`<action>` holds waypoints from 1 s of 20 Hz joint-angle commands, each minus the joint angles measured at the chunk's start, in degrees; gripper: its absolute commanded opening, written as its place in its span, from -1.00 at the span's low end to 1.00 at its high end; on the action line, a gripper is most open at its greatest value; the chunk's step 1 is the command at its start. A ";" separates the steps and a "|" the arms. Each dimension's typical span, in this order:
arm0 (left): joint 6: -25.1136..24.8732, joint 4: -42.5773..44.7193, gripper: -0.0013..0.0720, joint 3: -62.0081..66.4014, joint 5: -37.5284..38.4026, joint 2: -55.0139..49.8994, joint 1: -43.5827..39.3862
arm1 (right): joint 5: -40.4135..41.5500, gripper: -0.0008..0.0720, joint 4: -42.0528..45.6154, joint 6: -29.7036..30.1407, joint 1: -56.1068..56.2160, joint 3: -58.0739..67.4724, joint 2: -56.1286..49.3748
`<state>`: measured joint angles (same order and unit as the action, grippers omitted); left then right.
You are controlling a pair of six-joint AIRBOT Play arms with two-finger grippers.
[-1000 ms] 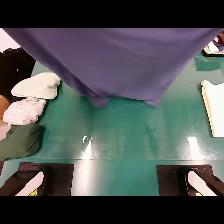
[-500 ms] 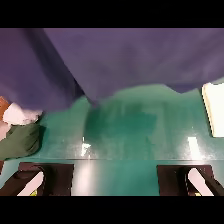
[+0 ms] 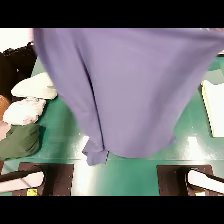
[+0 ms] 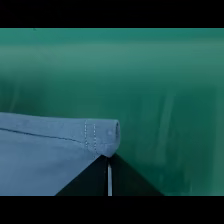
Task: Fold the shirts.
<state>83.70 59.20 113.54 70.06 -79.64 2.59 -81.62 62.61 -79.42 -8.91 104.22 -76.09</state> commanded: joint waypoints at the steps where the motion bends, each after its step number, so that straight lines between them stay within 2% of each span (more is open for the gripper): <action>1: -0.17 -0.26 -0.91 -0.63 8.20 -13.88 0.00 | 3.41 -0.92 5.38 -0.74 7.43 -6.03 -9.75; 5: -0.17 0.33 -0.91 -0.63 3.19 -22.73 0.00 | 11.63 -0.92 4.59 -1.81 10.60 -6.73 -18.21; 9: -1.16 2.99 -0.90 -0.63 -2.16 -25.46 0.02 | 13.81 -0.92 4.44 -2.71 10.58 -6.73 -21.88; 10: -1.11 4.24 -0.56 -0.63 -2.54 -25.55 0.00 | 13.79 -0.92 4.44 -2.69 10.56 -6.73 -22.21; 11: -0.46 5.38 0.20 -0.63 -2.45 -25.55 0.00 | 13.99 -0.92 4.44 -2.69 10.56 -6.73 -22.34; 12: 0.46 5.81 0.42 -0.63 -1.84 -25.55 0.02 | 14.43 -0.90 4.44 -2.67 10.56 -6.73 -22.32; 13: 0.46 6.73 0.42 -0.57 -0.63 -25.53 0.07 | 14.64 -0.46 4.42 -2.67 10.51 -6.71 -22.27; 14: 0.98 8.33 0.41 -0.55 1.38 -25.40 0.07 | 14.29 0.23 4.42 -2.69 10.49 -6.71 -22.25; 15: 2.64 10.69 0.40 -0.37 4.35 -25.29 0.07 | 12.83 0.37 4.42 -2.71 10.29 -6.73 -22.01; 18: 5.62 19.43 0.40 -0.37 14.32 -23.56 -0.11 | 7.21 0.34 4.57 -2.40 9.29 -8.20 -19.19; 20: 5.95 20.26 0.40 -3.26 16.55 -20.02 -0.13 | 8.37 0.22 4.66 -1.31 8.61 -13.57 -14.29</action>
<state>87.83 74.35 112.18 80.34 -102.43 2.57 -71.88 67.11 -81.82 0.43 94.52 -94.24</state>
